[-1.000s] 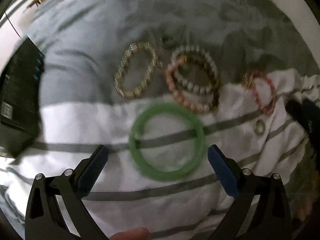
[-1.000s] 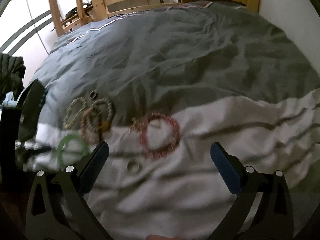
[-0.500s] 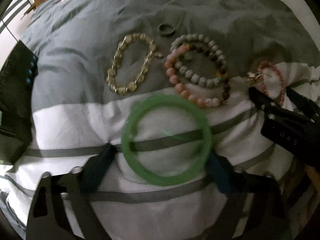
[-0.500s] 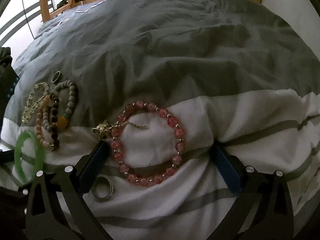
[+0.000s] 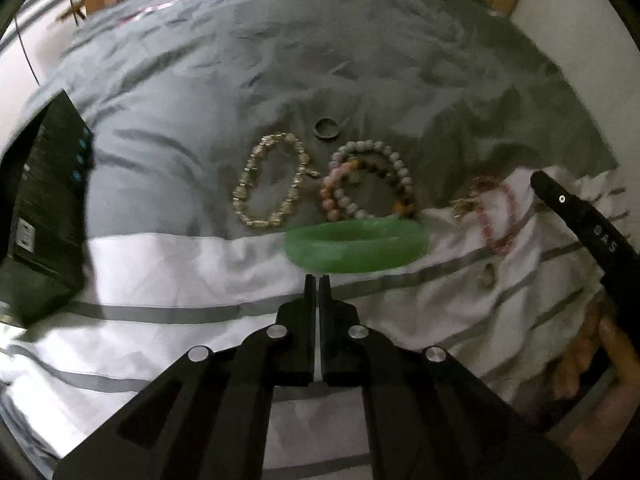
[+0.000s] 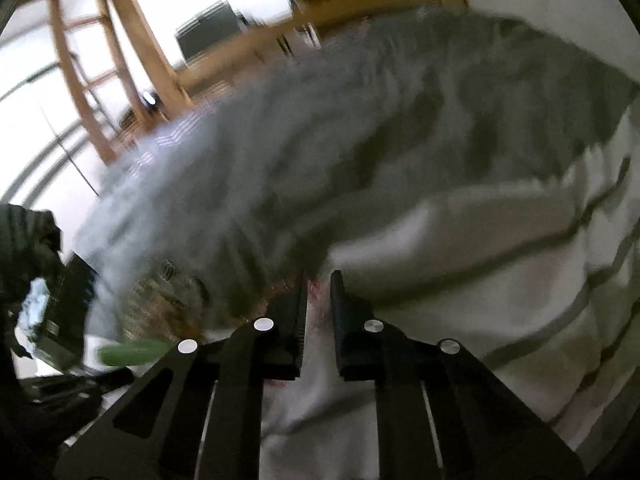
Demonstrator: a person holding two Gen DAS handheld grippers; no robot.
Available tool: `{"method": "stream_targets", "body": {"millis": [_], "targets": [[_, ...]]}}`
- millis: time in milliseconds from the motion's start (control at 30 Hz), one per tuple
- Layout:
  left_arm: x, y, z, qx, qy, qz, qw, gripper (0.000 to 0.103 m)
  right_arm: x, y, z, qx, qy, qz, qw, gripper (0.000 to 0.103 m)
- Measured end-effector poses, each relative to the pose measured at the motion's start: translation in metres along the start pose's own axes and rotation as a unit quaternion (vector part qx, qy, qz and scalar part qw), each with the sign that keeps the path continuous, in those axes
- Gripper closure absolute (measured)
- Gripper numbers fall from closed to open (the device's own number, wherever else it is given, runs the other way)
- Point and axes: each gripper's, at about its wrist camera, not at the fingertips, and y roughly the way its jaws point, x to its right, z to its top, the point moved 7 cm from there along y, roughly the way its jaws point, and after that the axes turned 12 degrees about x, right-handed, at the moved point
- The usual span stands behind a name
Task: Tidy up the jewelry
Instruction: 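Grasp the pink bead bracelet with the right tool while the left tool grasps the green jade bangle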
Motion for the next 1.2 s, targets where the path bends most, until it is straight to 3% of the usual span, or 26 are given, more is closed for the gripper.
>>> {"method": "stream_targets", "body": {"millis": [133, 267, 333, 367, 400, 433, 467, 500, 533, 600, 633, 667, 700, 733, 800, 867, 900, 933, 1033, 1200], "targets": [[-0.004, 0.005, -0.003, -0.004, 0.010, 0.001, 0.9999, 0.102, -0.018, -0.017, 0.015, 0.054, -0.016, 0.026, 0.998, 0.091], [-0.016, 0.013, -0.005, -0.010, 0.002, -0.002, 0.9999, 0.103, -0.016, -0.004, 0.012, 0.036, -0.003, 0.026, 0.999, 0.091], [-0.016, 0.013, -0.006, -0.012, -0.005, -0.003, 0.9999, 0.101, -0.012, -0.001, 0.000, -0.006, 0.001, 0.039, 0.999, 0.090], [-0.021, 0.015, -0.006, -0.009, -0.009, -0.002, 0.9999, 0.100, -0.012, 0.004, -0.005, -0.019, -0.003, 0.025, 0.999, 0.084], [-0.022, 0.015, -0.005, -0.006, -0.011, -0.001, 0.9999, 0.095, -0.008, 0.007, -0.015, -0.033, -0.014, 0.008, 0.999, 0.064], [-0.020, 0.015, -0.004, -0.005, -0.012, 0.005, 0.9999, 0.075, -0.007, 0.017, -0.022, -0.052, -0.029, -0.008, 0.998, 0.050], [-0.024, 0.016, -0.004, -0.001, -0.013, 0.025, 0.9996, 0.065, -0.006, 0.022, -0.028, -0.060, -0.035, -0.014, 0.997, 0.028], [-0.027, 0.015, -0.006, 0.006, -0.016, 0.039, 0.9991, 0.036, -0.008, 0.024, -0.030, -0.061, -0.031, -0.003, 0.998, 0.018], [-0.027, 0.010, -0.003, 0.018, -0.023, 0.030, 0.9991, 0.026, -0.011, 0.025, -0.029, -0.058, -0.026, 0.009, 0.998, 0.015], [-0.022, 0.002, 0.005, 0.041, -0.034, 0.011, 0.9985, 0.026, -0.014, 0.029, -0.030, -0.061, -0.036, 0.011, 0.997, 0.013], [-0.020, -0.001, 0.007, 0.048, -0.031, 0.008, 0.9983, 0.021, -0.016, 0.033, -0.035, -0.068, -0.052, 0.001, 0.996, 0.013], [-0.015, -0.004, 0.008, 0.058, -0.021, 0.010, 0.9980, 0.015, -0.017, 0.038, -0.041, -0.078, -0.066, -0.005, 0.995, 0.019], [-0.012, -0.006, 0.007, 0.063, -0.012, 0.012, 0.9978, 0.010, -0.017, 0.039, -0.045, -0.085, -0.074, -0.011, 0.994, 0.036], [-0.002, -0.005, 0.005, 0.065, 0.009, 0.013, 0.9978, 0.010, -0.019, 0.042, -0.049, -0.092, -0.091, -0.029, 0.991, 0.045], [0.012, 0.007, 0.001, 0.050, 0.058, 0.028, 0.9967, 0.010, -0.014, 0.043, -0.047, -0.092, -0.101, -0.046, 0.990, 0.073], [0.023, 0.021, -0.004, 0.034, 0.095, 0.045, 0.9939, 0.010, -0.007, 0.043, -0.040, -0.087, -0.088, -0.051, 0.991, 0.088], [0.024, 0.026, -0.007, 0.027, 0.105, 0.049, 0.9929, 0.030, -0.003, 0.041, -0.036, -0.084, -0.079, -0.052, 0.992, 0.092], [0.026, 0.035, -0.011, 0.009, 0.117, 0.055, 0.9916, 0.065, -0.001, 0.041, -0.032, -0.077, -0.067, -0.053, 0.993, 0.093], [0.020, 0.038, -0.011, -0.003, 0.092, 0.046, 0.9946, 0.090, 0.004, 0.032, -0.020, -0.053, -0.047, -0.042, 0.997, 0.094], [0.010, 0.030, -0.001, 0.003, 0.038, 0.013, 0.9992, 0.096, 0.008, 0.015, 0.001, 0.003, -0.031, -0.031, 0.999, 0.095]]}}
